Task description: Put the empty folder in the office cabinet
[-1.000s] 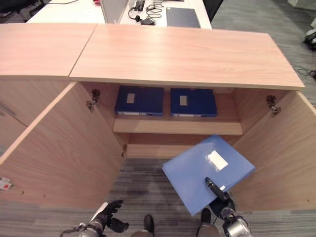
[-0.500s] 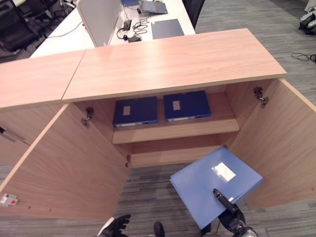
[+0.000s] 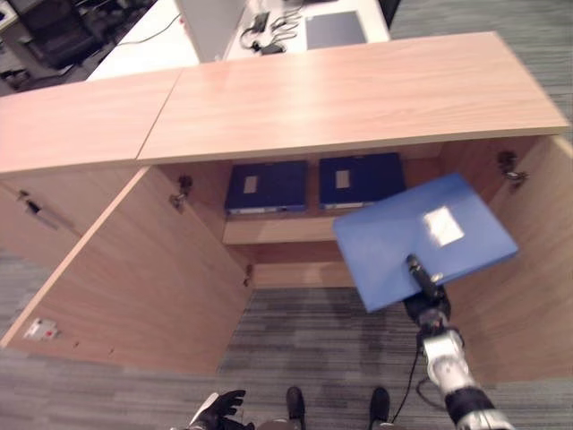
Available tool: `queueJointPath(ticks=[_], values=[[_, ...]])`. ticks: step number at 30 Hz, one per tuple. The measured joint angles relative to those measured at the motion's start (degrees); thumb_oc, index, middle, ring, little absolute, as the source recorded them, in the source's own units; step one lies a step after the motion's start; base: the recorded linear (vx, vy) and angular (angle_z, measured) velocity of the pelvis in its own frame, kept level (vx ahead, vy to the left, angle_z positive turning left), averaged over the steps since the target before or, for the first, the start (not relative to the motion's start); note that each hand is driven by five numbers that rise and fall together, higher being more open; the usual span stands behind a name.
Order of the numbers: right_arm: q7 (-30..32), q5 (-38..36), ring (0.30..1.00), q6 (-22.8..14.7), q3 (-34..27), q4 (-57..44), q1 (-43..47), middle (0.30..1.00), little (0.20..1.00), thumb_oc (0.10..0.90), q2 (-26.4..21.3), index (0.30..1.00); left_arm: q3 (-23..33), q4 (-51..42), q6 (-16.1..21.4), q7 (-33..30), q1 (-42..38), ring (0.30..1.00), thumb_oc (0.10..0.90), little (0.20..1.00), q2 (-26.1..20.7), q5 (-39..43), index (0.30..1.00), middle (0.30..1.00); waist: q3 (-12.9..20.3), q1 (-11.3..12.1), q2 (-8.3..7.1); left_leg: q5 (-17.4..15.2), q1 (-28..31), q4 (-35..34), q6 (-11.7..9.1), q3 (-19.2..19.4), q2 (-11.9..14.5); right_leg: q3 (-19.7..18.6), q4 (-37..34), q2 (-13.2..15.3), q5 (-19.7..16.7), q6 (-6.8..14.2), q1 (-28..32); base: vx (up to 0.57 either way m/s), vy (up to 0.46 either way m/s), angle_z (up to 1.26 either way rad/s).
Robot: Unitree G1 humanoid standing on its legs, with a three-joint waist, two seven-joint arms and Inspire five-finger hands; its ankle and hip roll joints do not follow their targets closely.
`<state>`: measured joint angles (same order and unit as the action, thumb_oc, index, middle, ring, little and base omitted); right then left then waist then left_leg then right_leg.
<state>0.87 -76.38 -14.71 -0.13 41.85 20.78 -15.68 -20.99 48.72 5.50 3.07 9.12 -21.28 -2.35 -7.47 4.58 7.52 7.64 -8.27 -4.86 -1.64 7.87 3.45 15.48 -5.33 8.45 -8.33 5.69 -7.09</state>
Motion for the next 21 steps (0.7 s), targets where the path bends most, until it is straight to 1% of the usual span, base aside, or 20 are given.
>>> queueJointPath(ticks=[1, 2, 3, 4, 5, 7, 8, 9, 10, 11, 12, 13, 15, 16, 17, 18, 19, 20, 21], values=[[0.5, -0.9, 0.300, -0.6, -1.6, 3.6, 5.2, 0.300, 0.300, 0.400, -1.6, 0.300, -1.6, 0.0, 0.0, 0.1, -0.7, 0.900, 0.800, 0.900, -0.2, 0.5, 0.900, 0.900, -0.8, 1.2, 1.27, 0.9, -1.7, 0.2, 0.2, -1.4, -0.3, 1.4, 0.3, 0.2, -0.3, -0.2, -0.9, -0.13, -0.044, 0.41], [1.2, -1.5, 0.300, -0.8, -2.8, 5.6, 8.5, 0.300, 0.300, 0.400, -3.3, 0.300, -2.4, 0.0, -0.1, 0.1, -1.3, 0.900, 0.800, 0.900, -0.1, 1.0, 0.900, 0.900, -1.8, 1.9, 2.26, 1.3, -2.6, 0.2, 0.2, -2.0, -0.4, 2.2, 0.3, 0.3, -0.4, -0.3, -1.4, -0.10, -0.031, 0.44], [1.4, -2.2, 0.300, -1.1, -3.5, 7.2, 10.9, 0.300, 0.300, 0.400, -4.4, 0.300, -2.7, 0.0, 0.0, 0.1, -1.2, 0.900, 0.800, 0.900, -0.2, 1.9, 0.900, 0.900, -2.6, 3.0, 2.78, 1.6, -3.4, 0.2, 0.1, -2.6, -0.5, 2.6, 0.3, 0.2, -0.5, -0.2, -1.8, -0.12, -0.037, 0.23], [1.7, -2.9, 0.300, -1.4, -3.9, 9.1, 13.3, 0.300, 0.300, 0.400, -5.5, 0.300, -3.5, -0.3, 0.3, 0.1, -1.6, 0.900, 0.800, 0.900, -0.3, 2.3, 0.900, 0.900, -3.2, 3.5, 3.18, 1.8, -4.1, 0.2, 0.1, -2.7, -0.5, 2.7, 0.3, 0.3, -0.6, -0.3, -2.5, -0.05, -0.014, 0.25], [2.4, -3.2, 0.300, -1.6, -4.9, 11.0, 16.4, 0.300, 0.300, 0.400, -6.8, 0.300, -3.9, -0.4, 0.3, 0.2, -1.6, 0.900, 0.800, 0.900, -0.4, 2.7, 0.900, 0.900, -4.5, 4.0, 3.92, 2.3, -5.0, 0.2, 0.1, -3.6, -0.6, 3.7, 0.3, 0.3, -0.7, -0.3, -2.8, -0.09, -0.038, 0.23], [2.7, -3.9, 0.300, -2.3, -6.7, 13.6, 19.8, 0.300, 0.300, 0.400, -8.5, 0.300, -4.8, -0.8, 0.7, 0.1, -1.8, 0.900, 0.800, 0.900, -0.8, 3.4, 0.900, 0.900, -6.5, 5.8, 4.16, 2.9, -6.5, 0.2, 0.2, -4.2, -0.6, 4.4, 0.3, 0.2, -0.8, -0.5, -3.9, -0.11, -0.066, 0.22], [2.9, -4.7, 0.300, -2.0, -8.5, 19.0, 23.6, 0.300, 0.300, 0.400, -11.3, 0.300, -6.1, -2.2, 1.2, 0.6, -1.9, 0.900, 0.800, 0.900, -1.8, 3.9, 0.900, 0.900, -7.1, 7.2, 4.43, 3.4, -8.1, 0.2, 0.0, -5.1, -0.6, 5.0, 0.3, 0.3, -0.9, -0.5, -5.1, -0.08, -0.070, 0.38], [3.9, -6.0, 0.300, -2.0, -10.4, 27.2, 30.6, 0.300, 0.300, 0.400, -17.1, 0.300, -8.3, -5.2, 2.9, 1.1, -2.4, 0.900, 0.800, 0.900, -3.9, 4.4, 0.900, 0.900, -8.2, 8.8, 5.57, 4.5, -11.3, 0.2, -0.3, -6.8, -0.7, 6.4, 0.3, 0.3, -1.3, -0.4, -7.5, -0.06, -0.063, 0.57], [4.9, -7.5, 0.300, -2.8, -12.6, 29.8, 34.7, 0.300, 0.300, 0.400, -21.8, 0.300, -9.1, -5.6, 3.1, 1.5, -3.8, 0.900, 0.800, 0.900, -4.4, 4.4, 0.900, 0.900, -10.7, 10.3, 7.32, 5.1, -12.8, 0.2, -0.2, -8.2, -0.7, 7.9, 0.3, 0.2, -1.4, -0.6, -8.2, -0.09, -0.059, 0.49], [5.0, -8.2, 0.300, -2.4, -14.2, 33.5, 38.2, 0.300, 0.300, 0.400, -26.5, 0.300, -9.0, -6.7, 3.2, 1.7, -3.2, 0.900, 0.800, 0.900, -5.4, 4.5, 0.900, 0.900, -12.0, 13.0, 8.36, 5.2, -14.2, 0.2, -0.2, -8.3, -0.8, 7.9, 0.6, 0.3, -1.4, -0.5, -9.8, -0.09, -0.064, 0.34], [5.1, -8.3, 0.300, -2.6, -13.9, 35.6, 40.6, 0.300, 0.300, 0.400, -29.8, 0.300, -9.1, -7.0, 3.3, 1.8, -3.2, 0.900, 0.800, 0.900, -5.7, 5.1, 0.900, 0.900, -12.5, 14.0, 9.54, 5.7, -15.4, 0.3, -0.4, -8.9, -1.1, 8.5, 1.4, 0.5, -1.1, -0.5, -10.9, -0.04, -0.030, 0.26], [5.3, -8.5, 0.300, -2.7, -12.9, 36.2, 42.5, 0.300, 0.300, 0.400, -31.3, 0.300, -10.1, -3.0, 4.4, 2.2, -5.6, 0.900, 0.800, 0.900, -5.8, 5.6, 0.900, 0.900, -12.7, 13.5, 10.33, 5.9, -16.9, 0.2, -0.7, -9.9, -1.4, 9.1, 3.1, 1.4, -0.2, -0.3, -12.7, -0.01, -0.026, 0.26], [5.2, -8.5, 0.300, -2.7, -10.0, 36.2, 46.2, 0.300, 0.300, 0.400, -31.0, 0.300, -11.0, 7.3, 3.6, 2.3, -11.6, 0.900, 0.800, 0.900, -5.2, 5.6, 0.900, 0.900, -12.7, 12.5, 10.38, 6.0, -18.9, 0.3, -0.6, -9.8, -1.7, 8.8, 7.0, 2.3, 1.5, -0.2, -16.4, -0.02, -0.001, 0.07], [6.0, -8.5, 0.300, -3.8, -9.6, 36.1, 51.3, 0.300, 0.300, 0.400, -29.1, 0.300, -10.8, 4.4, 2.0, 1.3, -12.4, 0.900, 0.800, 0.900, -7.1, 5.7, 0.900, 0.900, -12.8, 11.2, 10.18, 6.2, -20.7, 0.3, -0.3, -9.6, -2.1, 8.0, 10.4, 3.1, 2.9, -0.1, -20.0, -0.02, -0.006, -0.09], [6.3, -8.5, 0.300, -3.8, -9.4, 36.1, 53.9, 0.300, 0.300, 0.400, -28.9, 0.300, -10.0, 1.1, 3.0, 1.2, -12.6, 0.900, 0.800, 0.900, -8.5, 6.5, 0.900, 0.900, -12.8, 11.3, 10.17, 6.4, -21.9, 0.3, -0.1, -9.2, -2.4, 7.3, 12.7, 3.8, 3.6, 0.0, -22.4, -0.02, 0.002, -0.10], [6.8, -8.5, 0.300, -3.8, -8.3, 36.1, 56.3, 0.300, 0.300, 0.400, -29.2, 0.300, -7.9, -2.2, 5.3, 0.6, -12.9, 0.900, 0.800, 0.900, -8.8, 7.3, 0.900, 0.900, -12.8, 11.3, 10.17, 6.5, -23.4, 0.3, 0.1, -8.9, -2.9, 6.5, 16.5, 5.2, 5.0, 0.1, -25.7, 0.00, 0.000, 0.00], [7.0, -8.4, 0.300, -4.2, -7.0, 36.1, 57.6, 0.300, 0.300, 0.400, -29.5, 0.300, -7.5, -3.4, 6.0, -0.1, -14.0, 0.900, 0.800, 0.900, -8.8, 8.4, 0.900, 0.900, -12.8, 11.2, 10.17, 6.7, -24.2, 0.3, 0.3, -8.8, -3.6, 5.8, 19.9, 6.5, 6.5, -0.1, -28.1, 0.01, -0.011, 0.15], [7.5, -8.4, 0.300, -5.1, -5.3, 36.1, 58.9, 0.300, 0.300, 0.400, -29.5, 0.300, -8.4, -4.1, 6.1, -0.3, -15.4, 0.900, 0.800, 0.900, -9.3, 8.7, 0.900, 0.900, -12.8, 10.8, 9.95, 6.8, -24.8, 0.3, 0.5, -8.6, -4.4, 4.5, 24.0, 8.0, 8.5, 0.4, -30.6, 0.02, -0.016, 0.23], [8.0, -8.3, 0.300, -5.0, -3.8, 36.1, 60.0, 0.300, 0.300, 0.400, -29.9, 0.300, -9.4, -4.6, 6.3, -0.2, -16.3, 0.900, 0.800, 0.900, -9.7, 8.7, 0.900, 0.900, -12.8, 10.0, 9.76, 7.0, -25.4, 0.3, 0.8, -8.6, -5.1, 3.1, 26.8, 8.9, 9.8, 0.5, -32.5, 0.02, -0.023, 0.23]])
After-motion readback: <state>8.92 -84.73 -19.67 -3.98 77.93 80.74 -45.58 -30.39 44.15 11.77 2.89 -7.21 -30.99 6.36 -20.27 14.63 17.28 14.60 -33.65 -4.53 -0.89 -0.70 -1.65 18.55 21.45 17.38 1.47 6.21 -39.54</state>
